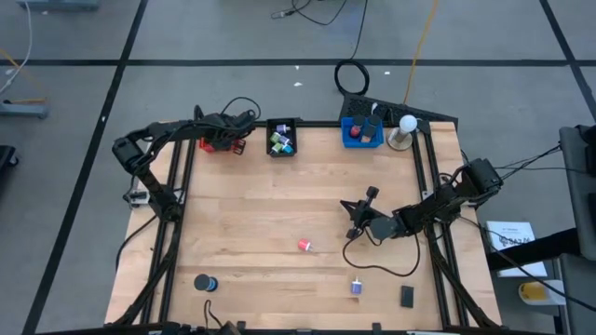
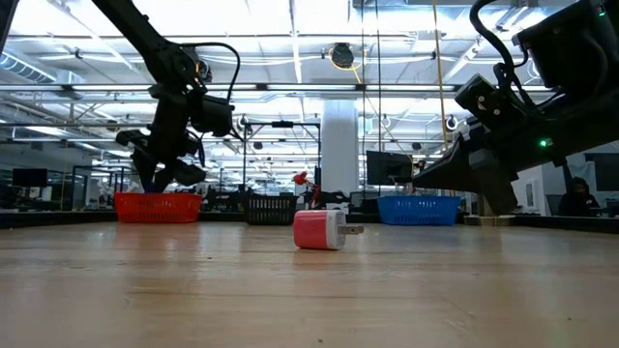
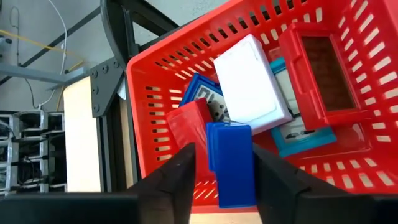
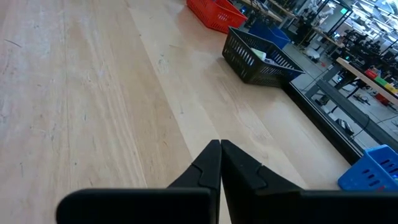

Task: Pick & Place Office items
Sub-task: Put the blue digital clock into the red bin, then put the red charger adapter head into the black bin

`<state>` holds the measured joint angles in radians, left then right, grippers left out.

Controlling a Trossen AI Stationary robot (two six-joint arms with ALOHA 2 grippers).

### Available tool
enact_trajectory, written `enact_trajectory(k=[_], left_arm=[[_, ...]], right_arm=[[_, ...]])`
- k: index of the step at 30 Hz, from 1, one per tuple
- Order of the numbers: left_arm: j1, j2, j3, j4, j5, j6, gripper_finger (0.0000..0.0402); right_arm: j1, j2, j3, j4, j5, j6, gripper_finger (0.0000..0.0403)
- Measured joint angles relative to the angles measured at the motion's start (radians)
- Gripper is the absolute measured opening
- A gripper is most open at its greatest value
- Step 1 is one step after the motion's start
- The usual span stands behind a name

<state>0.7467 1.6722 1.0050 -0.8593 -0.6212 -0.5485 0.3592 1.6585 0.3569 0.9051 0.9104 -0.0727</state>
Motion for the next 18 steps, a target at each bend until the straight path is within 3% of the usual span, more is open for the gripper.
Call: enact_trajectory(k=[7,18], left_arm=[[0.0,0.0,0.004,0.001,0.0,0.053,0.0182],[-0.032,-0.057,0.096,-0.005,0.009,0.078,0.0171]], right_arm=[[0.0,0.0,0.0,-0.001,0.0,0.0,0.0004],[0.0,0.0,0.0,-0.006,0.0,0.0,0.0004]])
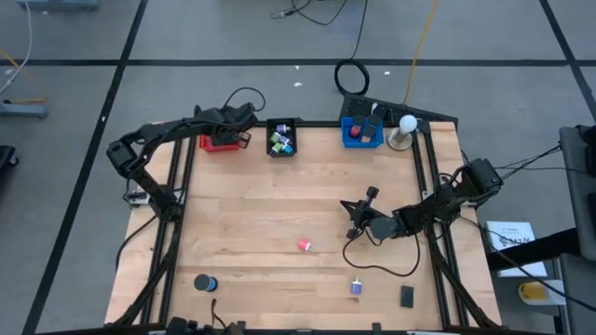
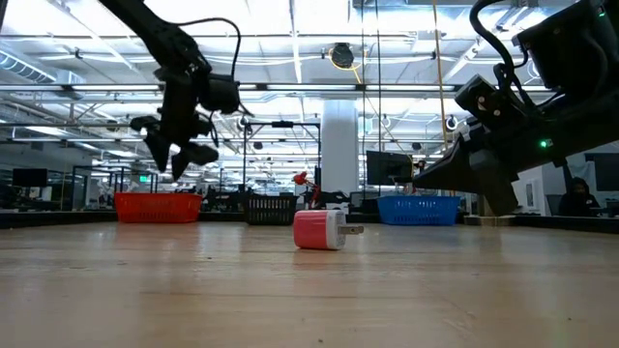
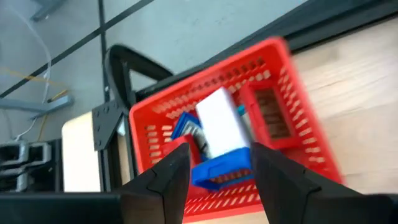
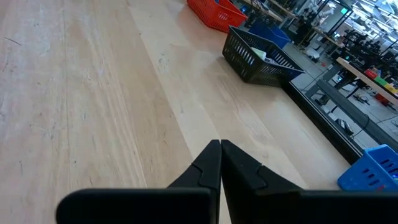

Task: Pick & Place Office items
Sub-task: Put the red charger adapter head into the black bin

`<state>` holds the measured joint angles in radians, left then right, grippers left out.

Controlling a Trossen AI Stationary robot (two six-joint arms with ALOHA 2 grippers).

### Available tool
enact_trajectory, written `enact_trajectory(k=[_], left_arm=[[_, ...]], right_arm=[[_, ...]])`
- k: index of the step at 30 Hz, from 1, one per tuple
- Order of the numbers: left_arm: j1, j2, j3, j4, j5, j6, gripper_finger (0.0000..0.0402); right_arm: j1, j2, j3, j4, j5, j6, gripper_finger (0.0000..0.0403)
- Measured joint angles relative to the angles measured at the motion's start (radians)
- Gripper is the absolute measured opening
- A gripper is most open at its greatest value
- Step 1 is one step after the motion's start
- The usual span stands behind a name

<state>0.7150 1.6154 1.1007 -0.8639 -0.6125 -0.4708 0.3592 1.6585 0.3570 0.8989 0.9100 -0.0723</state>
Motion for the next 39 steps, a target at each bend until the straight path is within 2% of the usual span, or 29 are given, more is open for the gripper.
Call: enact_trajectory(k=[6,9,12,16,19,23,29,31,33,39], left_arm=[[-0.029,-0.016,0.033,0.003,0.028,0.1,0.0169],[-0.081,-0.033,0.012,0.03,-0.042,0.15,0.0154],[-0.149,-0.077,-0.048,0.135,-0.075,0.211,0.0122],[-0.236,-0.167,-0.177,0.363,-0.049,0.283,0.0074],[-0.296,-0.257,-0.305,0.565,0.02,0.321,0.0041],[-0.381,-0.37,-0.513,0.949,0.139,0.385,0.0007],[-0.478,-0.419,-0.796,1.573,0.406,0.458,0.0024],[-0.498,-0.418,-0.853,1.675,0.483,0.462,0.0028],[-0.516,-0.412,-0.881,1.709,0.534,0.465,0.003],[-0.577,-0.41,-0.901,1.694,0.542,0.462,0.003]], right_arm=[[0.0,0.0,0.0,-0.008,0.0,0.0,0.0004],[0.0,0.0,0.0,-0.014,0.0,0.0,0.0004],[0.0,0.0,0.0,-0.014,0.0,0.0,0.0004],[0.0,0.0,0.0,-0.014,0.0,0.008,0.0004],[0.0,0.0,0.0,-0.014,0.0,0.008,0.0004],[0.0,0.0,0.0,-0.021,0.001,0.004,0.0004],[0.0,0.0,0.0,-0.015,0.0,0.018,0.0004],[0.002,0.0,0.0,0.003,-0.005,0.029,0.0004],[0.002,0.0,0.0,0.026,-0.048,0.034,0.0004],[-0.021,0.001,0.001,0.142,-0.203,0.046,0.0004]])
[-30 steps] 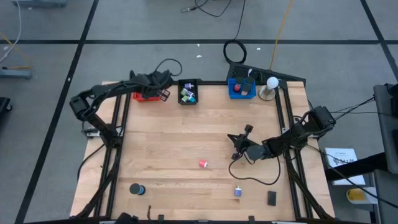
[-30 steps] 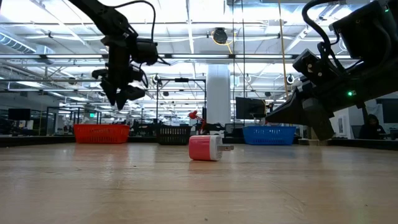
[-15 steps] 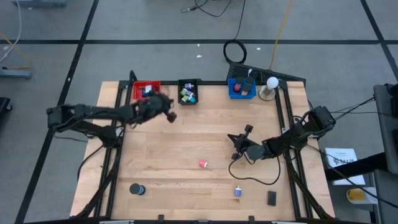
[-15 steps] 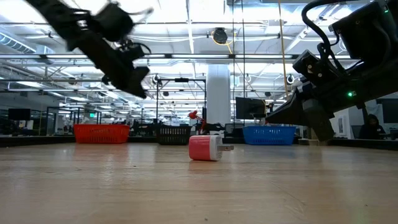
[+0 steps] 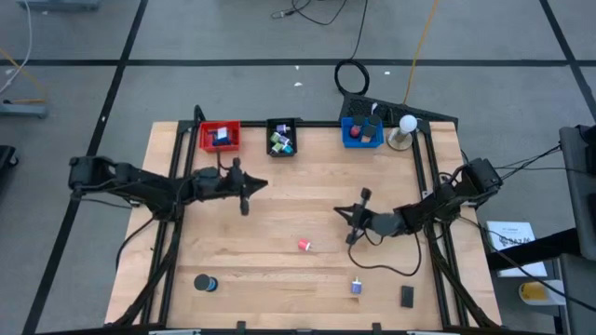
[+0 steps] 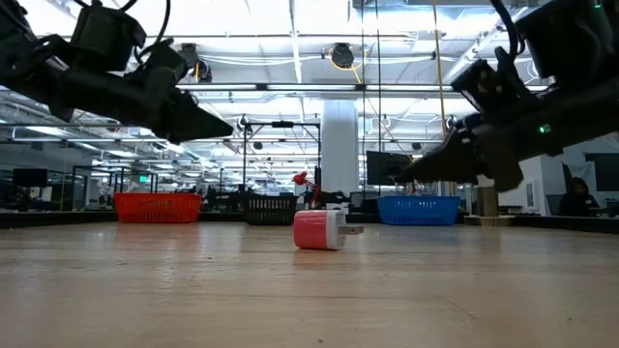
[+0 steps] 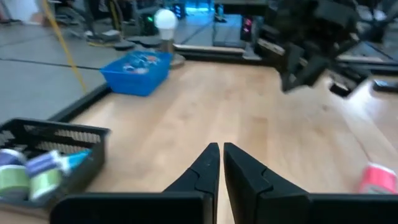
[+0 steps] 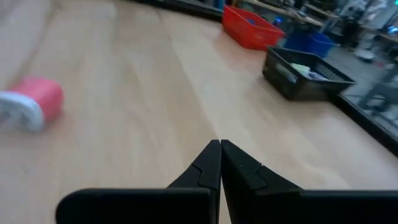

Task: Pick & Place Office items
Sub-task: Put the red charger adapter head into the black bin

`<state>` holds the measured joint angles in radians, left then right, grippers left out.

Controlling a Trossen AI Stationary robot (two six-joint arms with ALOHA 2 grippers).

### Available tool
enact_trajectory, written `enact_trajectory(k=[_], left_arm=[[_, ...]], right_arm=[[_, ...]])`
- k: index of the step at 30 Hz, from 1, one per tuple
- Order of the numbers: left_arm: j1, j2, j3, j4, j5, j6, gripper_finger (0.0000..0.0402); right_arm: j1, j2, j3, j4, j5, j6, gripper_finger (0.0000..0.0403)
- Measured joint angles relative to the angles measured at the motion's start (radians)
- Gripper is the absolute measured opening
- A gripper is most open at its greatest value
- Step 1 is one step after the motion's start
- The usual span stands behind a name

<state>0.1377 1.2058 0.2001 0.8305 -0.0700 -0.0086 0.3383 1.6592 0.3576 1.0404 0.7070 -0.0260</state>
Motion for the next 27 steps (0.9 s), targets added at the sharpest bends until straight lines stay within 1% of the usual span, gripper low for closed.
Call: enact_trajectory(k=[4,7,11,14,16,19,23,27], left_arm=[[-0.057,0.023,-0.001,-0.003,-0.014,0.004,0.003],[-0.099,0.056,0.002,0.037,-0.037,0.005,0.003],[-0.166,0.113,0.008,0.091,-0.046,0.02,0.003],[-0.223,0.151,0.032,0.075,-0.104,0.057,0.003],[-0.256,0.179,0.054,0.078,-0.133,0.063,0.003],[-0.292,0.227,0.101,0.078,-0.129,0.028,0.003],[-0.32,0.298,0.186,0.052,-0.088,0.009,0.0031],[-0.351,0.39,0.29,-0.044,-0.089,0.086,0.0031]], right_arm=[[-0.01,0.0,0.0,0.048,-0.003,0.016,0.0004],[-0.018,0.0,0.0,0.048,-0.003,0.05,0.0004],[-0.018,0.0,0.0,0.047,-0.006,0.056,0.0005],[-0.018,0.0,0.0,0.047,-0.005,0.035,0.0007],[-0.018,0.0,0.0,0.044,-0.004,0.014,0.0015],[-0.018,0.0,0.0,0.02,-0.004,0.011,0.0041],[-0.014,0.0,0.0,-0.004,-0.005,0.039,0.0093],[0.003,0.0,0.0,-0.005,-0.033,0.047,0.0149]])
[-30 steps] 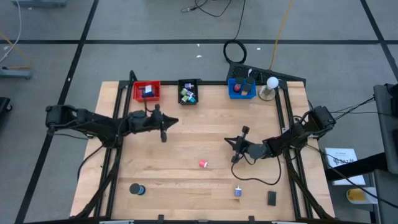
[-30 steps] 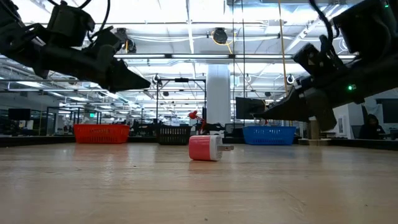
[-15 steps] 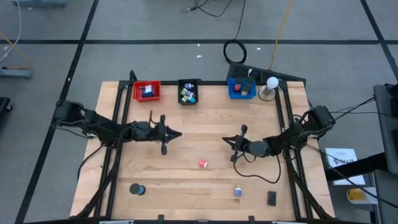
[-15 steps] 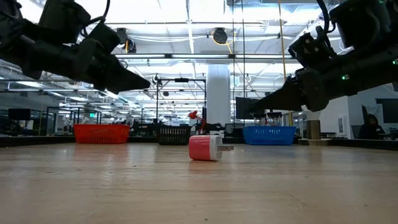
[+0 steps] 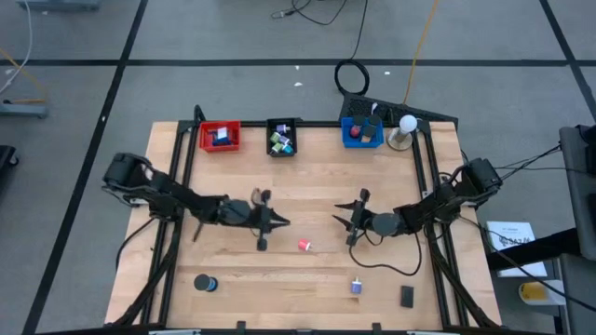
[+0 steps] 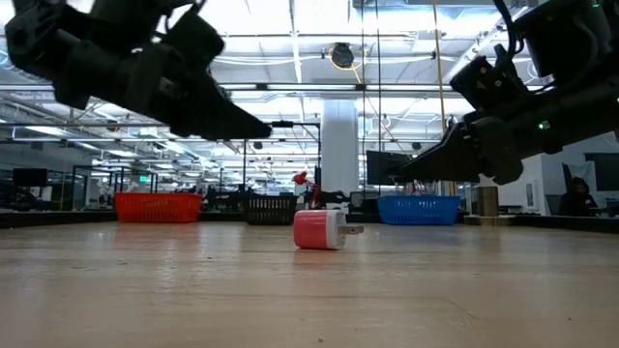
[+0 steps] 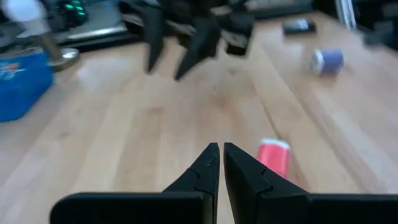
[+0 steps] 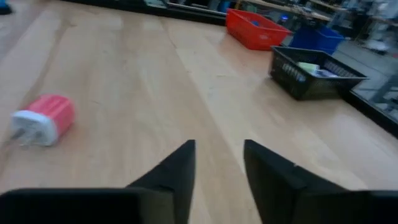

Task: Pick & Place Office items
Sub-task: Put the red charger adapter head into the black bin

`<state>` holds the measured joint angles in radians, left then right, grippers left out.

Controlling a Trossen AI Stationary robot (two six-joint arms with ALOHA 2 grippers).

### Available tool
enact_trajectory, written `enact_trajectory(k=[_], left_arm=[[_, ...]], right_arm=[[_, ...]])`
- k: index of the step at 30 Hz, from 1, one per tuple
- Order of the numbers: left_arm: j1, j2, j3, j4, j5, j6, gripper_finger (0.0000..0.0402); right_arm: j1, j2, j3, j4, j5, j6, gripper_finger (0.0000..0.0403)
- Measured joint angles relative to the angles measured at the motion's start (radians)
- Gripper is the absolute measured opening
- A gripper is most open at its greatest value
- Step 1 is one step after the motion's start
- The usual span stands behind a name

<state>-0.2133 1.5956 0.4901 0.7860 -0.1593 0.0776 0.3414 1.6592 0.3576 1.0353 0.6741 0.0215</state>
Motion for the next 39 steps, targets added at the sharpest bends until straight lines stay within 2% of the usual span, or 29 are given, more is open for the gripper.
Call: enact_trajectory(k=[3,6,11,14,16,25,33,39], left_arm=[[-0.021,0.08,0.062,-0.026,0.002,0.055,0.0031],[-0.033,0.143,0.105,-0.009,0.002,0.07,0.0031],[-0.038,0.198,0.153,0.005,0.079,0.051,0.0031],[-0.047,0.22,0.173,0.0,0.074,0.043,0.0031],[-0.054,0.23,0.187,0.001,0.058,0.034,0.0031],[-0.07,0.232,0.222,-0.019,0.055,-0.023,0.0031],[-0.065,0.232,0.222,0.012,0.033,-0.054,0.0031],[-0.067,0.231,0.222,0.02,0.027,-0.139,0.0042]], right_arm=[[0.013,0.0,0.0,0.008,0.002,-0.012,0.0169],[0.017,0.0,0.0,0.005,0.003,-0.043,0.0156],[0.02,0.0,0.0,-0.026,0.001,-0.069,0.0074],[0.019,0.0,0.0,-0.08,0.001,-0.067,0.0019],[0.016,0.0,0.0,-0.104,0.001,-0.063,0.0007],[0.006,0.0,0.0,-0.106,0.001,-0.063,0.0041],[0.006,0.0,0.0,-0.09,0.002,-0.061,0.0044],[0.006,0.0,-0.001,-0.082,0.002,-0.06,0.0045]])
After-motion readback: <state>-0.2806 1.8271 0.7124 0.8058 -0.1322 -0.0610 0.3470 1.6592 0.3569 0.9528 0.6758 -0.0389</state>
